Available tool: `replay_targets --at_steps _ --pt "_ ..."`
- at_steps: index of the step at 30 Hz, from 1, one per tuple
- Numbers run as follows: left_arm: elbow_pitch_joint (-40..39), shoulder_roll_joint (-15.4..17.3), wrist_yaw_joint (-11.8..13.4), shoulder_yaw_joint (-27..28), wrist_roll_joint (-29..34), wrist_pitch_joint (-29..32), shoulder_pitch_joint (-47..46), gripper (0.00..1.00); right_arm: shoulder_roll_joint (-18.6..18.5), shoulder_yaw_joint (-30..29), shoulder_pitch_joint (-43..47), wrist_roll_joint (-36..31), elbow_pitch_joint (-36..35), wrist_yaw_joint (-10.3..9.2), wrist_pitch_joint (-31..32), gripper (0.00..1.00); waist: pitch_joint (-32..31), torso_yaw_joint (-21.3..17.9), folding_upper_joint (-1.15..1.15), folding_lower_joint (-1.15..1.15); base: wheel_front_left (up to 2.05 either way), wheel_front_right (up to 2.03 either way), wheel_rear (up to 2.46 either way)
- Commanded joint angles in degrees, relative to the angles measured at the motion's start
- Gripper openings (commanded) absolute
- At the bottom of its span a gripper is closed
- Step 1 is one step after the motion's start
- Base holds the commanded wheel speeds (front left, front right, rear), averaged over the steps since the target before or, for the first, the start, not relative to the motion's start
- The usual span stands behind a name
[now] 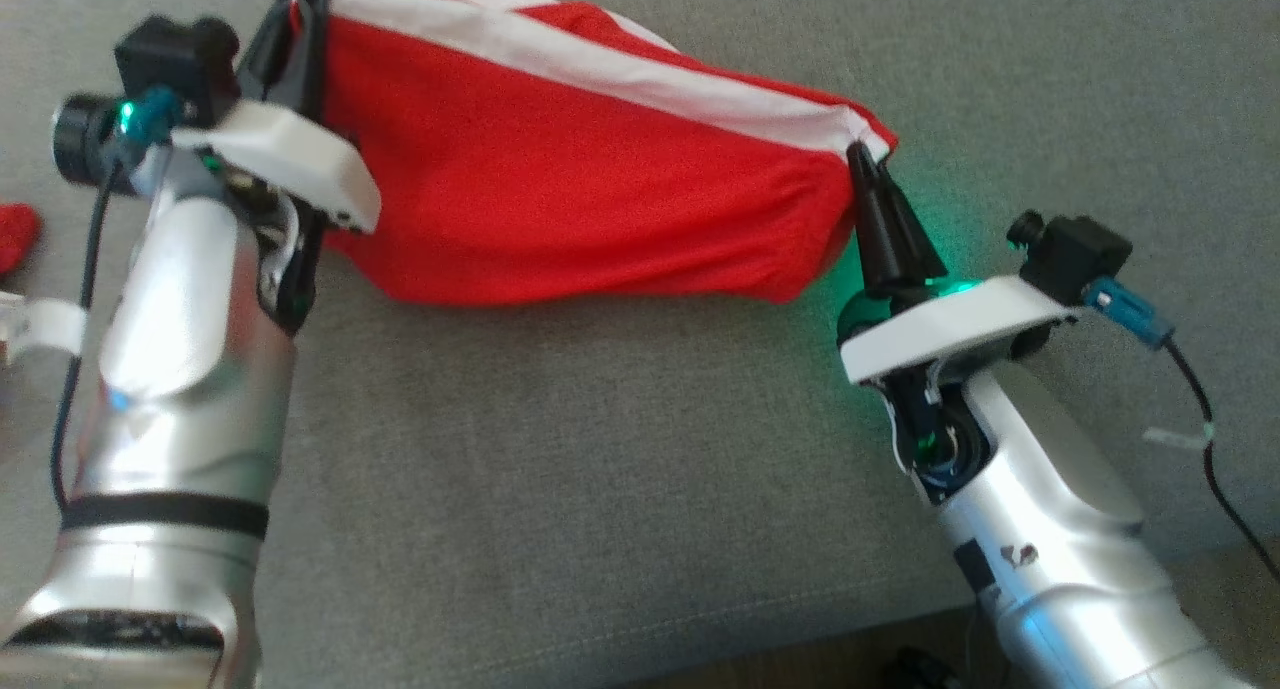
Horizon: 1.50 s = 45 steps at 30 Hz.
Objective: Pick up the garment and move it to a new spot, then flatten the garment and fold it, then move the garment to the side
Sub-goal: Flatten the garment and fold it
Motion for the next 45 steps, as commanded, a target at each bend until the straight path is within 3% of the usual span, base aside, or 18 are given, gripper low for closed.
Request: replay_targets --at_steps 1,10,19,24,25,26,27,28,29,37,45 --pt "-0.8 1.6 0.4 1.6 0.7 -0.3 -3.2 0.00 1.0 0.8 -1.8 -0.3 -1.9 -0.05 -0.6 0.00 2.6 -1.4 0.00 0.00 0.00 0.00 0.00" --pt "0.9 0.8 2.5 2.2 1.9 -0.3 -7.4 0.00 1.2 4.0 -2.9 2.0 -5.0 -0.05 -0.6 0.00 5.5 -2.3 0.00 0.00 0.00 0.00 0.00" --pt "2.8 2.0 5.4 2.7 3.6 -0.3 -8.4 0.00 1.2 6.3 -3.2 2.7 -6.4 -0.05 -0.6 0.00 5.3 -3.2 0.00 0.00 0.00 0.00 0.00" --pt "2.9 2.5 5.8 2.8 3.8 -0.3 -8.6 0.00 1.2 6.3 -3.1 2.2 -6.8 -0.05 -0.6 0.00 5.3 -3.8 0.00 0.00 0.00 0.00 0.00" --pt "2.8 2.4 6.0 2.7 3.8 -0.3 -8.4 0.10 1.2 6.1 -3.0 2.2 -6.8 -0.05 -0.6 0.00 5.3 -3.9 0.00 0.00 0.00 0.00 0.00" --pt "2.7 2.3 6.0 2.7 3.8 -0.3 -8.2 0.39 1.2 5.9 -3.0 2.1 -6.8 -0.05 -0.6 0.24 5.2 -3.9 0.00 0.00 0.00 0.00 0.00" --pt "2.7 2.3 6.0 2.7 3.8 -0.3 -8.2 0.39 1.2 5.9 -3.0 2.1 -6.8 -0.05 -0.6 0.24 5.2 -3.9 0.00 0.00 0.00 0.00 0.00" --pt "2.8 2.1 6.1 2.8 3.7 -0.3 -8.0 0.98 1.2 5.6 -2.9 2.0 -6.7 -0.05 -0.6 0.73 5.2 -3.9 0.00 0.00 0.00 0.00 0.00" --pt "3.0 2.1 6.1 3.0 3.5 -0.3 -7.8 1.00 1.2 5.4 -2.8 2.0 -6.6 -0.05 -0.6 1.00 5.1 -3.9 0.00 0.00 0.00 0.00 0.00" --pt "2.7 0.5 7.0 4.5 1.9 -0.3 -4.3 1.00 1.2 0.2 -0.7 -4.3 -6.7 -0.05 -0.6 1.00 2.9 -3.4 0.00 0.00 0.00 0.00 0.00" --pt "7.7 -1.1 8.7 5.5 0.9 -0.3 -0.4 1.00 1.2 -5.5 4.5 -8.6 -6.9 -0.05 -0.6 1.00 0.1 -2.2 0.00 0.00 0.00 0.00 0.00"
